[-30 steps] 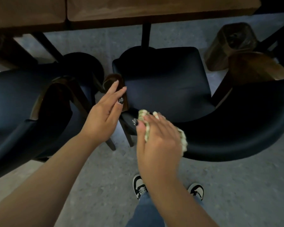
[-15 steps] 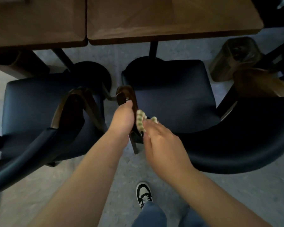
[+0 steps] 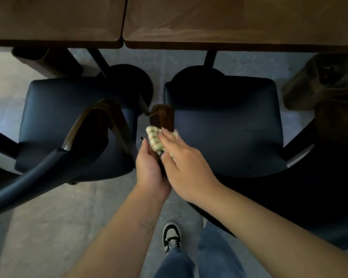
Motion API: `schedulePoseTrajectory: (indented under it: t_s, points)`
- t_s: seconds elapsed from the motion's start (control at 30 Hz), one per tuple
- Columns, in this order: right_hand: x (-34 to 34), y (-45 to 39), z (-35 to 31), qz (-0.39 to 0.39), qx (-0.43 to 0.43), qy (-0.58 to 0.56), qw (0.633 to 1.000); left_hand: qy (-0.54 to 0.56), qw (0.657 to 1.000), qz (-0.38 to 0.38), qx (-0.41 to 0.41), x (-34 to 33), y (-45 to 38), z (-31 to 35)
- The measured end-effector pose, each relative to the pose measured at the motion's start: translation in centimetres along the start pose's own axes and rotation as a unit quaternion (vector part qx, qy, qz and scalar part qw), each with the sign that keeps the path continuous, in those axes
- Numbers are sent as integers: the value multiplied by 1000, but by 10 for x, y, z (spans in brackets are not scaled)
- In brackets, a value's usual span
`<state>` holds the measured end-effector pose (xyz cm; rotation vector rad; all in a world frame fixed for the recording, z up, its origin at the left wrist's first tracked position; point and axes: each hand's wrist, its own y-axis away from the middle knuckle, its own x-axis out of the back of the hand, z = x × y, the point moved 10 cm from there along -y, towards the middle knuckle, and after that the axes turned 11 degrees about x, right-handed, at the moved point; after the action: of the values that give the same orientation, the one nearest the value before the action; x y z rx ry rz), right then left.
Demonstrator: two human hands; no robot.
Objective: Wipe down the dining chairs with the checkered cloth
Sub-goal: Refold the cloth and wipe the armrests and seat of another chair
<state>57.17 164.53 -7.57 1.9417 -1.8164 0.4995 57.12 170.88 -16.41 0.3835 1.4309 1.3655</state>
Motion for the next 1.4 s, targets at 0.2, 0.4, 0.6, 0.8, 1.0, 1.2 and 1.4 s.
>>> schedulePoseTrajectory:
  t_s: [0.2,0.4,0.6,0.8,1.0,1.2,1.4]
  points:
    - [1,-84,98,147,-216,-148,954,-125,983,129,-32,-2,9,10]
    - [-66,-66,171,163,-473,-443,745,-318,894,255,-189,-1,22,43]
    - [-36,-45,145,207,-391,-312,841,-298,881,299,-213,4,33,44]
    - [-3,-89,35,49,59,-69,995,-275,873,321,-243,10,35,48]
    - [-50,-166,35,-350,173,247,887,-243,871,360,-231,18,36,44]
    - [-90,-181,59,-541,111,348,758,-260,866,356,-237,17,38,46]
    - [-107,-152,36,-581,230,395,673,-239,856,373,-267,18,45,47]
